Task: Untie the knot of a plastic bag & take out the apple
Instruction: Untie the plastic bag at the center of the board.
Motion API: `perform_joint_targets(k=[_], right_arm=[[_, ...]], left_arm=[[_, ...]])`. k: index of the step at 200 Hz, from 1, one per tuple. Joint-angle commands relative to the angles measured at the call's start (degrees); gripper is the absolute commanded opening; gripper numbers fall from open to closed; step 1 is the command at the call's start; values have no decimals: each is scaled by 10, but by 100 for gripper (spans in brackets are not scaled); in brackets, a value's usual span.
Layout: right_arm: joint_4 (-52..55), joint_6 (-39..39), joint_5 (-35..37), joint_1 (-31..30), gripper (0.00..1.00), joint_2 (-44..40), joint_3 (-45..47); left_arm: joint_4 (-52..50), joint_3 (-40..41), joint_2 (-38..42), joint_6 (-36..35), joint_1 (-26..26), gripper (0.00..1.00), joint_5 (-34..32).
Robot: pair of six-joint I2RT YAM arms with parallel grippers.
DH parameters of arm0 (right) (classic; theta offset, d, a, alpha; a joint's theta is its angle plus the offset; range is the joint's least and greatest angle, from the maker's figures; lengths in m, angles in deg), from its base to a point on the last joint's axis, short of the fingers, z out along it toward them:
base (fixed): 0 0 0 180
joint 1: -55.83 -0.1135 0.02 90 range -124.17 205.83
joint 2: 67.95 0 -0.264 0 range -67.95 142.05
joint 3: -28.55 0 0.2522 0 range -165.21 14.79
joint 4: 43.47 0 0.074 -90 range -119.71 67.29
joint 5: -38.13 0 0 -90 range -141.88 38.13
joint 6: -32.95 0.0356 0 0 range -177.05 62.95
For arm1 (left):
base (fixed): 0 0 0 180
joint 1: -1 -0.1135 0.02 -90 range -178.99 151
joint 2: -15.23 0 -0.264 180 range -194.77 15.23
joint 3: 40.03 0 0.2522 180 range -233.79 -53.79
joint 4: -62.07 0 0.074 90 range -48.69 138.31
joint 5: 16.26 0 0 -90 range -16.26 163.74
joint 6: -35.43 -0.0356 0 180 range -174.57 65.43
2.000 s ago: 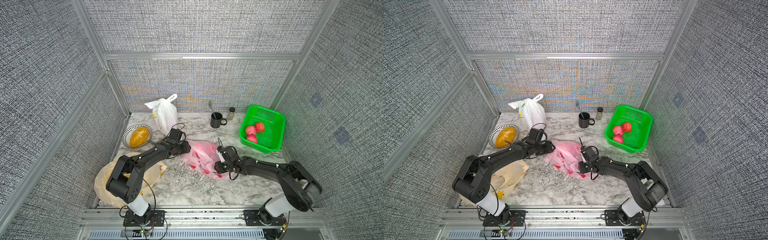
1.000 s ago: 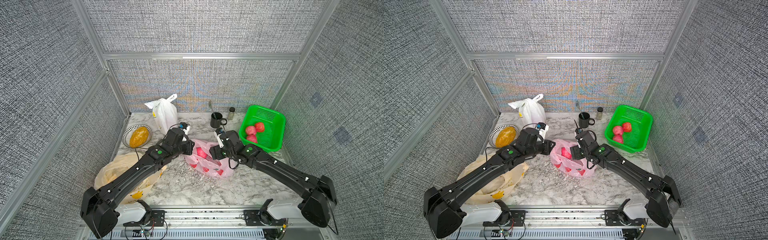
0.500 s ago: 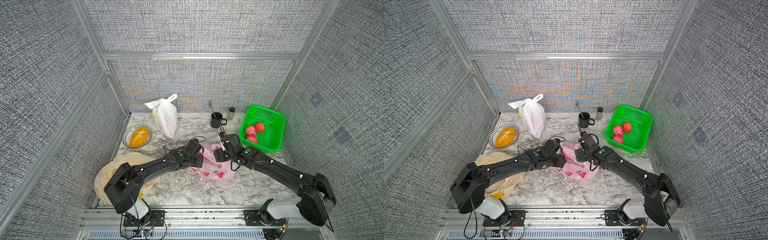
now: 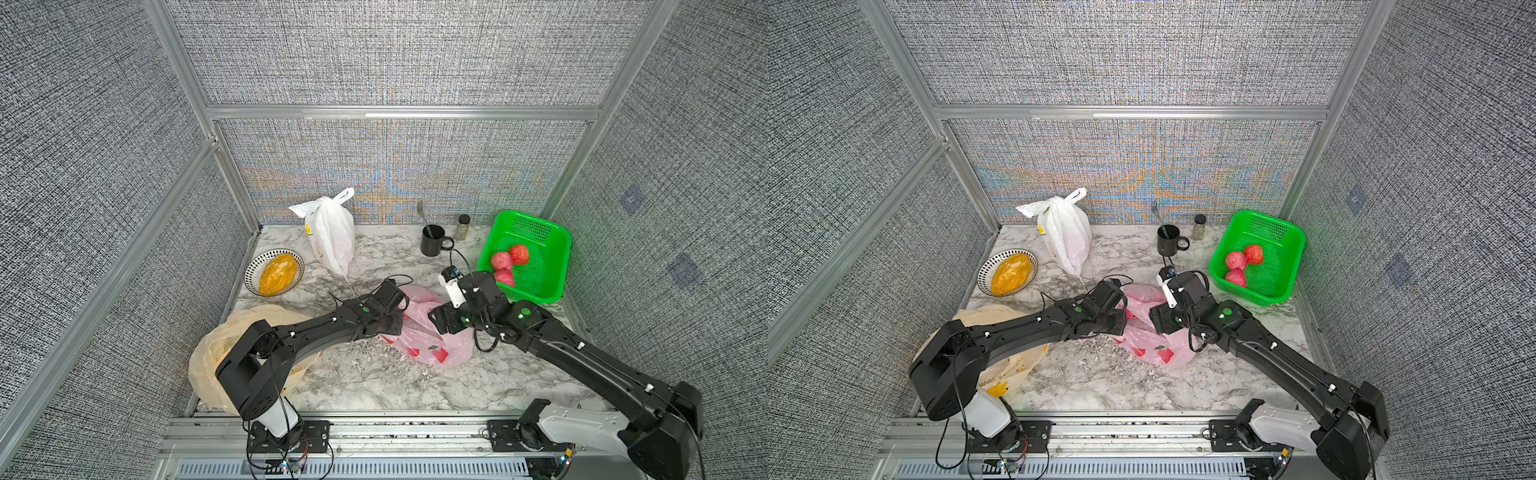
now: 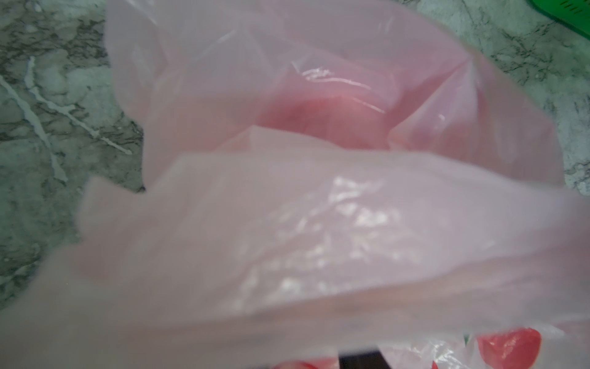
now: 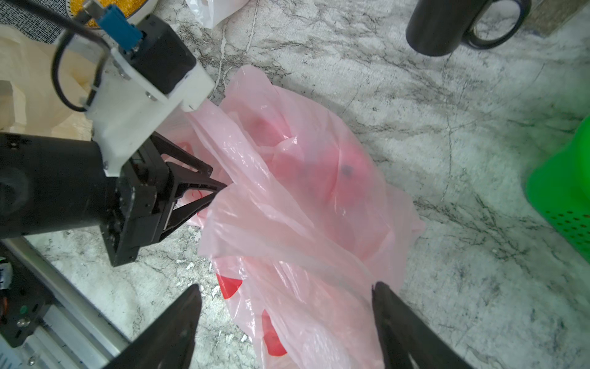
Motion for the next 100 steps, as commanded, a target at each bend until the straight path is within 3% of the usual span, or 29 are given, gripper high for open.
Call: perform_joint_targets(k=[1,20,36,73,100], right_arm=[[-65,-66,62,-2,86,20,-16],[-80,-86,117,1,86,52,-58],[-95,-98,119,11,86,62,-83],[-127,-106,30,77,85,113,-88],[-87,-125,-43,78,82,185,-112]], left_arm=[[14,2,4,-6,0,36,-7],[17,4,5,-6,0,36,-10],[19,7,7,-5,0,36,-10],[29,16,8,-2,0,35,-8],[29,11,1,-4,0,35,-6]])
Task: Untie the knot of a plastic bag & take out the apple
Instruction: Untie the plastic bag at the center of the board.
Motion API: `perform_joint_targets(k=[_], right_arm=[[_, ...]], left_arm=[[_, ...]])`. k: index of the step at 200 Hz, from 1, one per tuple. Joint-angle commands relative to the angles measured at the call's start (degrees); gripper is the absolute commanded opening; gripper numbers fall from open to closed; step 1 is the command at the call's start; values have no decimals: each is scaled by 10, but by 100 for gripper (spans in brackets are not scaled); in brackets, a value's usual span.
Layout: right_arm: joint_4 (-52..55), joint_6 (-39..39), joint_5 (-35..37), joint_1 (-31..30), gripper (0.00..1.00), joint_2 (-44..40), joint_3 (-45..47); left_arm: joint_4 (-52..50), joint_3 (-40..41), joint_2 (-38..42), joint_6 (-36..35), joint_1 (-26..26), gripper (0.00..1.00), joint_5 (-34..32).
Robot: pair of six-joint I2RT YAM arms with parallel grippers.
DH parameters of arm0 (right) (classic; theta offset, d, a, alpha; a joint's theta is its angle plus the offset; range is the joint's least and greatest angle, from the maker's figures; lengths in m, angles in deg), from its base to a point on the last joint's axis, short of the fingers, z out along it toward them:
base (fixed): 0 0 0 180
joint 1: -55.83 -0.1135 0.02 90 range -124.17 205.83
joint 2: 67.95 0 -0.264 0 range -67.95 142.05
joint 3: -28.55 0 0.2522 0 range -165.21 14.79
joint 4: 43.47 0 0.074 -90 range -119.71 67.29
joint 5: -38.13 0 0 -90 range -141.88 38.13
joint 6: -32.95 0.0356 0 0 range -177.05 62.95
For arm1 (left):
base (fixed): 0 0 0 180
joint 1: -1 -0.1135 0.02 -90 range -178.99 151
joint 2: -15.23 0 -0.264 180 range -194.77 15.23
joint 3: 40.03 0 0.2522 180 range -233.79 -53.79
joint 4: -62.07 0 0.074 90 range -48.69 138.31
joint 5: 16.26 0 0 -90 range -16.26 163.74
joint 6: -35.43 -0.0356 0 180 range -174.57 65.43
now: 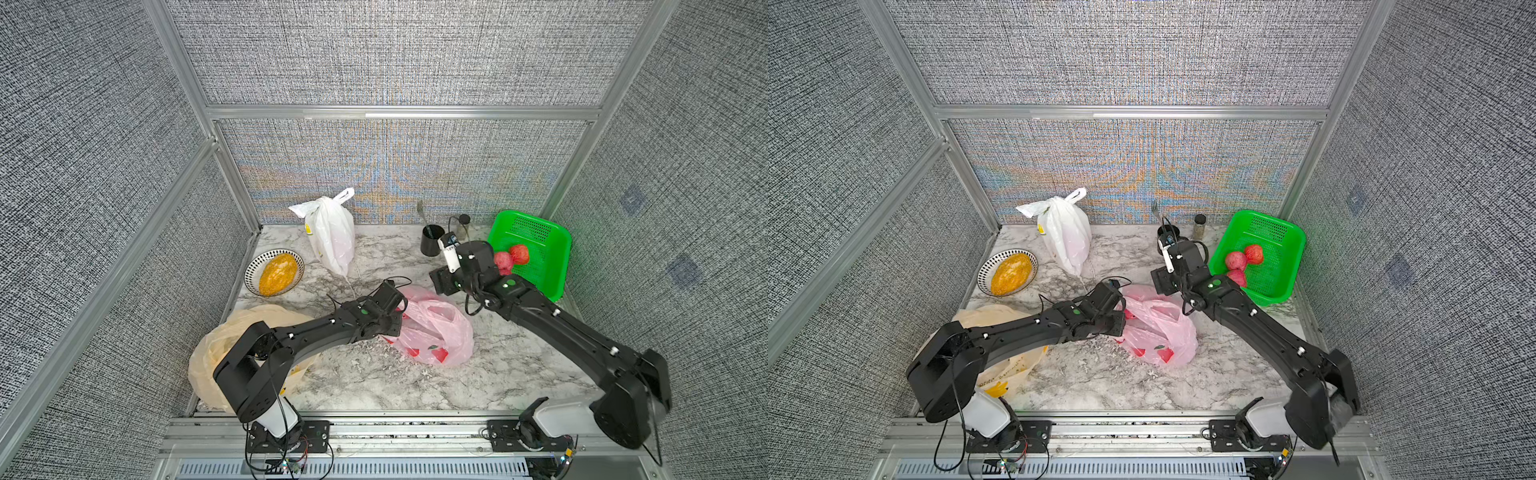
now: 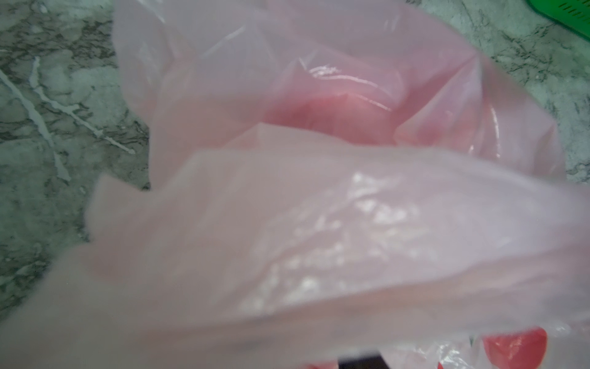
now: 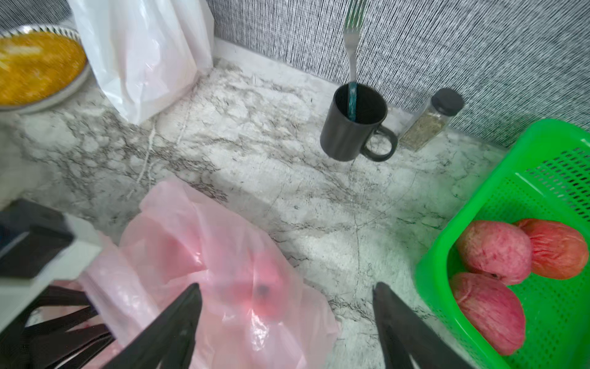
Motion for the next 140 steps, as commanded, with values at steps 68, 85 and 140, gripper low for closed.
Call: perform_joint_targets(k=[68,85,140], right_arm=[[2,-38,-171,-23,81,-10,93],[1,-38,-163,-38,81,1,103],[-55,-20,-65,-55,82,19,128]], left_arm=[[-1,-18,-10,-5,-1,35,-6],[-3,-22,-13,-6,0,36,-7],[-5,-23,-15,-6,0,35,-8]])
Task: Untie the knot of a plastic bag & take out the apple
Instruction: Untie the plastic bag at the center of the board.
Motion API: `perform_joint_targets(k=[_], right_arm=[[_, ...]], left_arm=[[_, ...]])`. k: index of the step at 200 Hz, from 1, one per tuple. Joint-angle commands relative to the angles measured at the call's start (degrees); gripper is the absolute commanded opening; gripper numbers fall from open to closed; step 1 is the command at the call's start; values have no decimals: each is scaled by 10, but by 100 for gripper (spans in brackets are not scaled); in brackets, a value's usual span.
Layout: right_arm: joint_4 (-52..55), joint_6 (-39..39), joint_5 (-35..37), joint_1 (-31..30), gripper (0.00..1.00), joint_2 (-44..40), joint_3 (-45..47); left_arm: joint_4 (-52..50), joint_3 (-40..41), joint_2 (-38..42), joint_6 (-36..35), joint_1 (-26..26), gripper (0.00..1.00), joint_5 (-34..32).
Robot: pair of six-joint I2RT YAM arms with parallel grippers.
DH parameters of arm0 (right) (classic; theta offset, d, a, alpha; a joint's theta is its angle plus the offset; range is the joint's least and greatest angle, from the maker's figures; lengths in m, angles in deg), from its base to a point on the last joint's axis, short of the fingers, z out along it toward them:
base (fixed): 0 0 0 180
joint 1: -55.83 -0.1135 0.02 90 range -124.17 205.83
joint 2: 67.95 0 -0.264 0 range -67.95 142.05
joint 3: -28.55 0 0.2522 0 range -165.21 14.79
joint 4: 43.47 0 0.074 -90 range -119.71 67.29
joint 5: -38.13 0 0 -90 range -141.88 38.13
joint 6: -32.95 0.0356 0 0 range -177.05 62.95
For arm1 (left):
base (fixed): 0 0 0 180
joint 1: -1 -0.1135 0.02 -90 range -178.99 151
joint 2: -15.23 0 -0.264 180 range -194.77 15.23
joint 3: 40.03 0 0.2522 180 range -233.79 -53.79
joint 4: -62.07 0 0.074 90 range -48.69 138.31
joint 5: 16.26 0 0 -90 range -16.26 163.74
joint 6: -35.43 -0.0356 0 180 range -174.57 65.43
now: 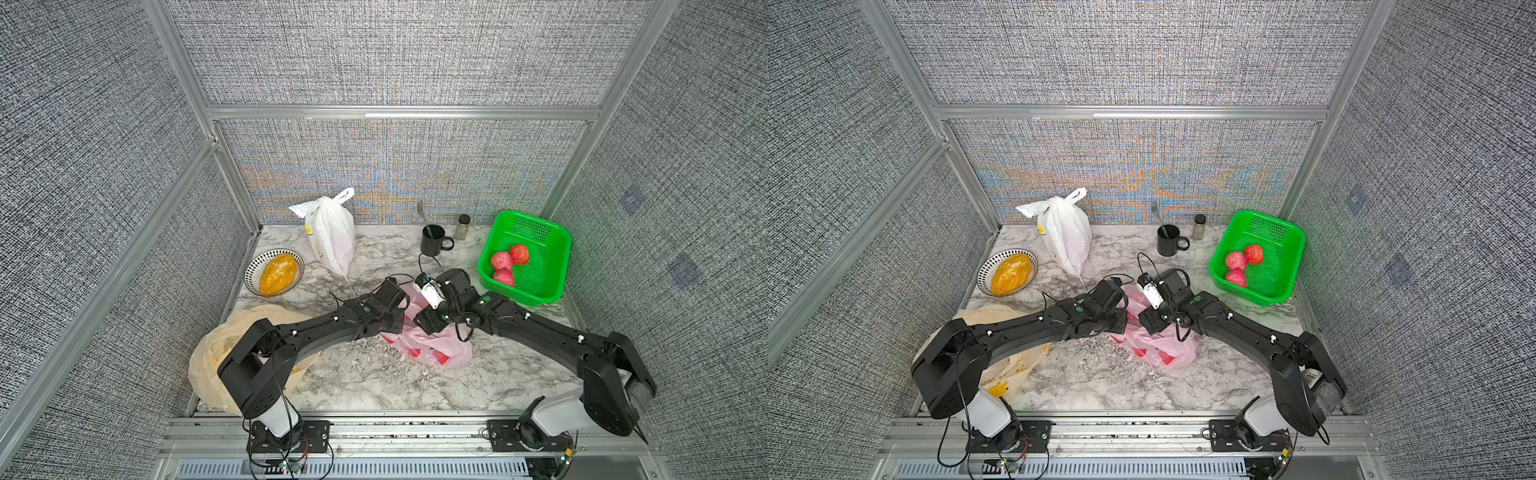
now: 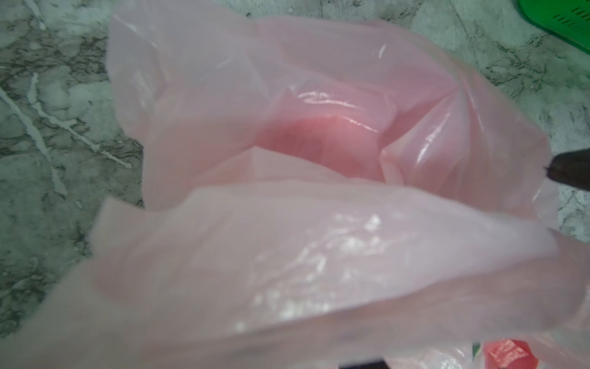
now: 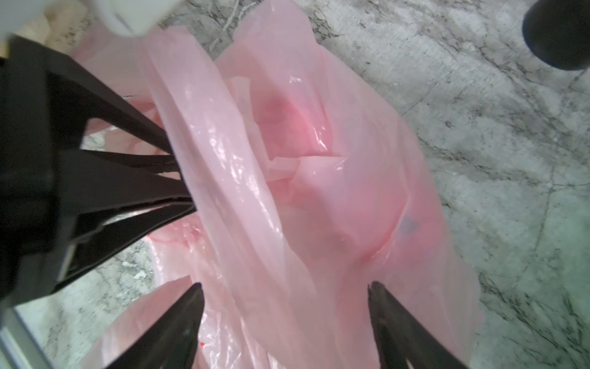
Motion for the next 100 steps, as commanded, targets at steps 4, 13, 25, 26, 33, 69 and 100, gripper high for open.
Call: perform_joint_targets(k=[4,13,25,26,33,69,100], right_arm=[[-52,13,61,-1,82,6,7],[-68,15,70,-1,82,11,10],[-80,17,80,-2,82,22,7],[-81,17,80,-2,82,22,7],[-87,17,81,-2,81,28,7],[-102,21,93,-2,76,51,6],[-114,37,114,2,50,36,9]], left_arm=[[0,-3,-2,-5,0,36,-3],[-1,-3,-2,-5,0,36,-5],[-3,-3,-2,-5,0,35,-6],[-3,-3,-2,-6,0,35,-6],[-4,-2,-2,-6,0,35,-6],[-8,0,-6,-12,0,35,-6],[-17,2,-13,-20,0,35,-10]])
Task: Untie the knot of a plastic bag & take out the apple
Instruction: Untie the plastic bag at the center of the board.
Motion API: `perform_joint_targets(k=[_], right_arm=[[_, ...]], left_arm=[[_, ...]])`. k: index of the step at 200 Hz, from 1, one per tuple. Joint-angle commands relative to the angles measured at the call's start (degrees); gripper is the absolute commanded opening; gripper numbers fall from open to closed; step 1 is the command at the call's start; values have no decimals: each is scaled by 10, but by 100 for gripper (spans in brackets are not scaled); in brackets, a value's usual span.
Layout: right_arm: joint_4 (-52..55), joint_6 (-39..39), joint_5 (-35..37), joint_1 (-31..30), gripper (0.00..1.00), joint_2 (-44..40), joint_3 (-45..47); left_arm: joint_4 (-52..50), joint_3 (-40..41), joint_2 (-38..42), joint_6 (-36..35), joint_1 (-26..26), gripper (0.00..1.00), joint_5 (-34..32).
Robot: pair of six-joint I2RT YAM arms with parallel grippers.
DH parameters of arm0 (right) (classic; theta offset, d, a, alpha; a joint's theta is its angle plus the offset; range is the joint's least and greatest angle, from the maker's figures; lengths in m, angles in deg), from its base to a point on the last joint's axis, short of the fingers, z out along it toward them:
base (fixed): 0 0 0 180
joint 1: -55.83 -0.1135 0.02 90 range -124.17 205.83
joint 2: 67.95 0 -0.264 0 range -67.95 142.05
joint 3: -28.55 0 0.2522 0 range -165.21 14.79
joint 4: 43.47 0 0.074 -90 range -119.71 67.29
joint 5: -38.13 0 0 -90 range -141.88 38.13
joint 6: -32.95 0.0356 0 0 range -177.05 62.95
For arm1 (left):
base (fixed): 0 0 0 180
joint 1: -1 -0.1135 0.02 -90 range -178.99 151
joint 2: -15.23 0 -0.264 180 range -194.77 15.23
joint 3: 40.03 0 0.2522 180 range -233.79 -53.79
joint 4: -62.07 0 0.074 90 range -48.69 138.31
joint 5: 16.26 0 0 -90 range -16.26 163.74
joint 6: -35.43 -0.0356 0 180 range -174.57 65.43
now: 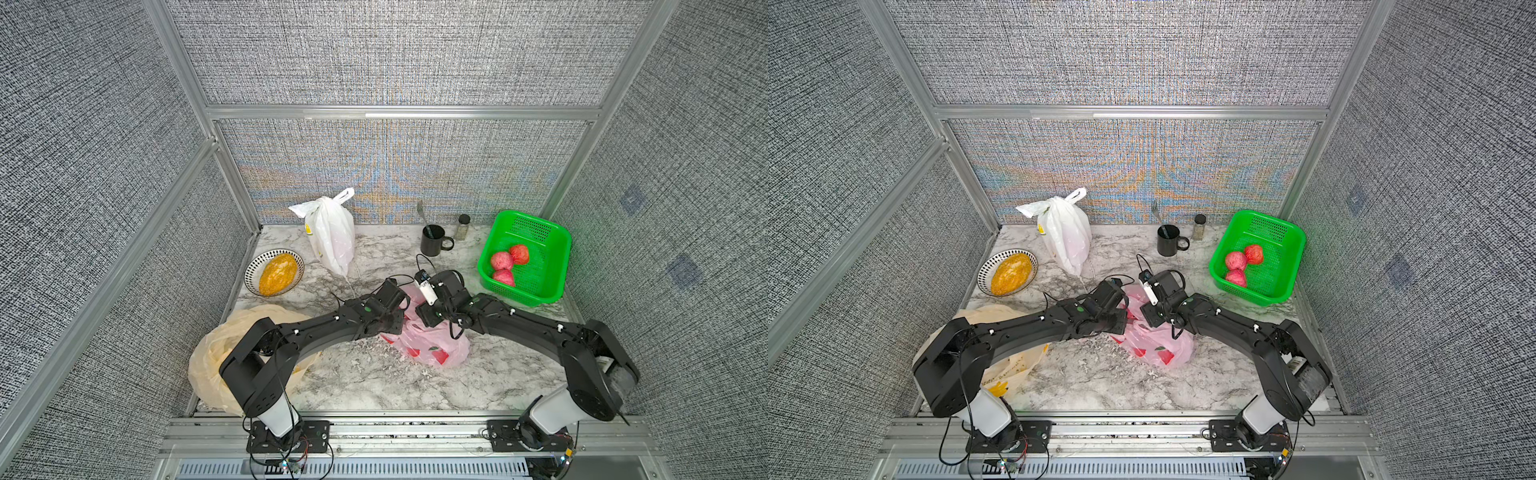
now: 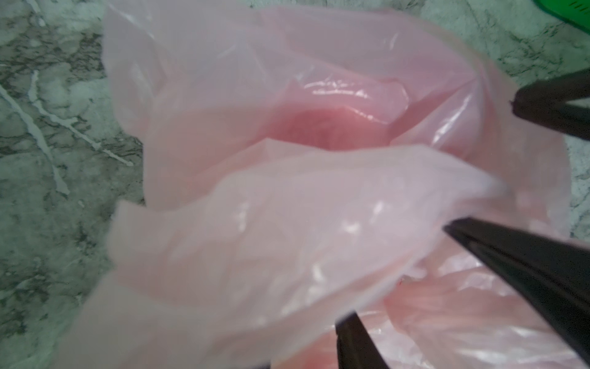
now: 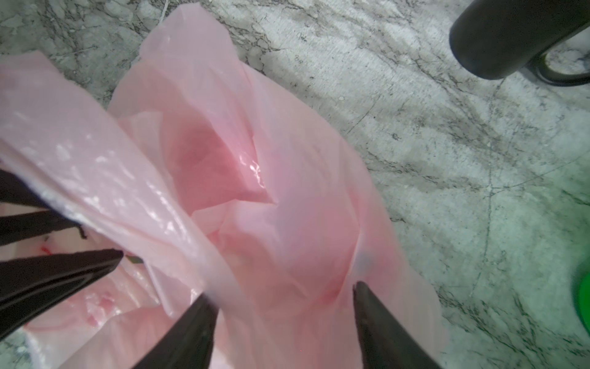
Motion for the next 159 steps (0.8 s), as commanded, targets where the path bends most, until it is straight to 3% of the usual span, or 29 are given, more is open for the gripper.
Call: perform_joint_targets(k=[1,32,54,71,98,125,159], right_arm=[[-27,19,25,3,49,-13,1],[-24,34,29,23,8,-8,-10],[-18,44,26,39,0,12,-23],[-22,49,15,55,0,20,-28],[-31,20,-61,56,0,-9,-27],[-4,-17,-181,50,17,-19,-27],[22,-38,-178,5,37,-24,-4]], left_arm=[[-12,2,-4,-10,0,35,-7],[-22,5,-17,-18,0,34,-12],[-26,7,-27,-21,0,33,-14],[-29,9,-31,-23,0,33,-17],[-23,13,-26,-22,0,33,-16],[-20,8,-29,-26,0,33,-16],[-13,9,-30,-27,-1,33,-11]])
